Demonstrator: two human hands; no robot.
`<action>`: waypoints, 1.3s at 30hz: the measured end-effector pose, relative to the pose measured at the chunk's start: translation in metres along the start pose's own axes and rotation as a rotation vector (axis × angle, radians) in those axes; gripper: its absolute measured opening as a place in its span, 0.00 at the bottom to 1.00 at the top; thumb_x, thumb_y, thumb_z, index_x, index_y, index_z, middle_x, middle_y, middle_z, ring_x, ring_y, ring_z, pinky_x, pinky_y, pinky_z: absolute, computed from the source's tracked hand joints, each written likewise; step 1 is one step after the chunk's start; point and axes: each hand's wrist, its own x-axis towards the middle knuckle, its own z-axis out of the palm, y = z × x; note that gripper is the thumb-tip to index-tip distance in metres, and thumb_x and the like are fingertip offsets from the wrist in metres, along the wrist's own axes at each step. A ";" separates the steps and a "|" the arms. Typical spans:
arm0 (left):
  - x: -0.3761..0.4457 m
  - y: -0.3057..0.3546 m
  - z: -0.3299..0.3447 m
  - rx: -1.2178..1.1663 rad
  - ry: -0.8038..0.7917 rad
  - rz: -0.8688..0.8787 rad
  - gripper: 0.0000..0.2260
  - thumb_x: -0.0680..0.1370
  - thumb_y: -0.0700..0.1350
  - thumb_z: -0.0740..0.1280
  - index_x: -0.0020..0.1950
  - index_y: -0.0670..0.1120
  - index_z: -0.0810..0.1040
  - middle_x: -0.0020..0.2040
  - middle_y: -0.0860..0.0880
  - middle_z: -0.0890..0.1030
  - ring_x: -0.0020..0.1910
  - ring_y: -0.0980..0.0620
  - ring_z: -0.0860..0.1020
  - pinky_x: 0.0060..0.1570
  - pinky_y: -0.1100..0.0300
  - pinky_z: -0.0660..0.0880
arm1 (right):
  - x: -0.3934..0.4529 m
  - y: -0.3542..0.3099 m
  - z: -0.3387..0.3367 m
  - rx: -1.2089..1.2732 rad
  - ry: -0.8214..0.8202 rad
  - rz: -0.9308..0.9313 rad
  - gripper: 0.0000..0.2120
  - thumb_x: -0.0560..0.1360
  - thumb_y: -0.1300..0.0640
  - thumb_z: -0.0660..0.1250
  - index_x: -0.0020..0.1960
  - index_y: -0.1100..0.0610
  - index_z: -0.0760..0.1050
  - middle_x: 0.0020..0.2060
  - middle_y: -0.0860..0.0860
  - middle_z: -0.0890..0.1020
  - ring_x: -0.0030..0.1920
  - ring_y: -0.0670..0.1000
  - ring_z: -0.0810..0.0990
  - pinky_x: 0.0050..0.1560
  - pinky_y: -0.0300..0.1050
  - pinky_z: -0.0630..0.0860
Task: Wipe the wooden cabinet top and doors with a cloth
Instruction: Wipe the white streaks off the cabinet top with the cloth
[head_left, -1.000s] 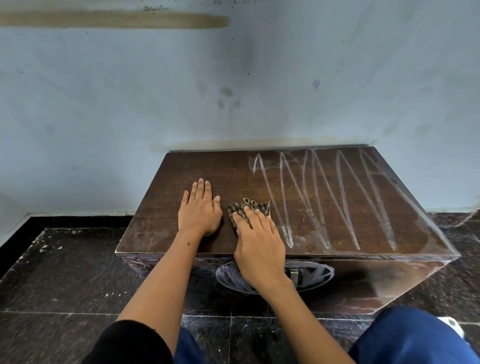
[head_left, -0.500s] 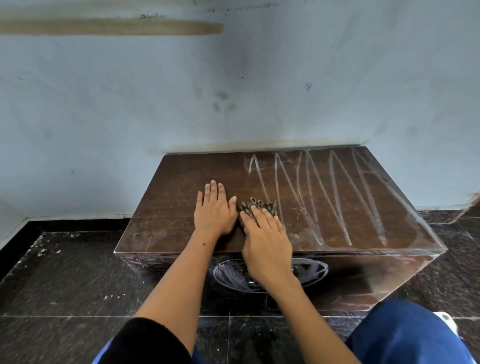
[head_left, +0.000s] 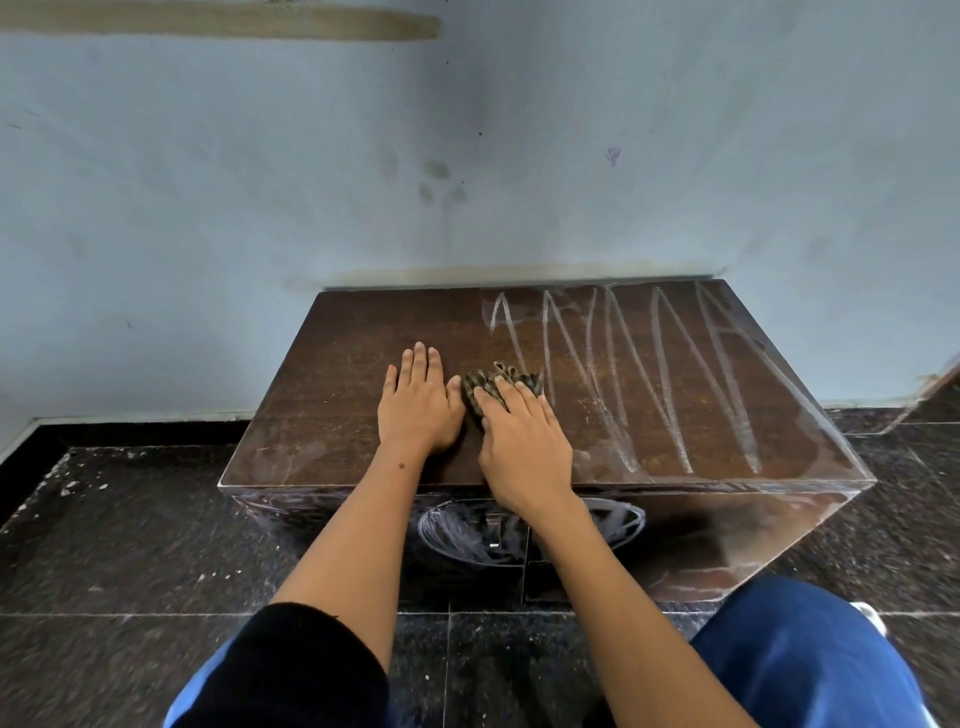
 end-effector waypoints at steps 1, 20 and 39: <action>0.000 0.000 0.000 0.001 -0.001 0.004 0.26 0.83 0.53 0.44 0.78 0.43 0.47 0.79 0.46 0.46 0.77 0.49 0.44 0.74 0.53 0.41 | -0.009 0.007 -0.001 -0.003 0.025 -0.006 0.22 0.81 0.56 0.52 0.74 0.50 0.60 0.75 0.49 0.60 0.75 0.50 0.54 0.76 0.47 0.48; 0.001 -0.001 0.002 0.053 -0.016 -0.008 0.27 0.82 0.54 0.42 0.78 0.42 0.45 0.79 0.46 0.45 0.77 0.49 0.43 0.75 0.52 0.41 | -0.010 0.020 0.001 0.021 0.096 0.080 0.22 0.77 0.54 0.56 0.70 0.50 0.68 0.72 0.50 0.67 0.74 0.51 0.59 0.75 0.50 0.50; 0.001 0.019 -0.005 0.007 -0.061 -0.119 0.26 0.82 0.52 0.44 0.78 0.41 0.45 0.78 0.44 0.45 0.77 0.47 0.43 0.74 0.49 0.40 | 0.046 0.020 -0.006 0.021 -0.006 0.049 0.21 0.80 0.55 0.55 0.73 0.54 0.64 0.74 0.53 0.62 0.75 0.53 0.57 0.75 0.48 0.52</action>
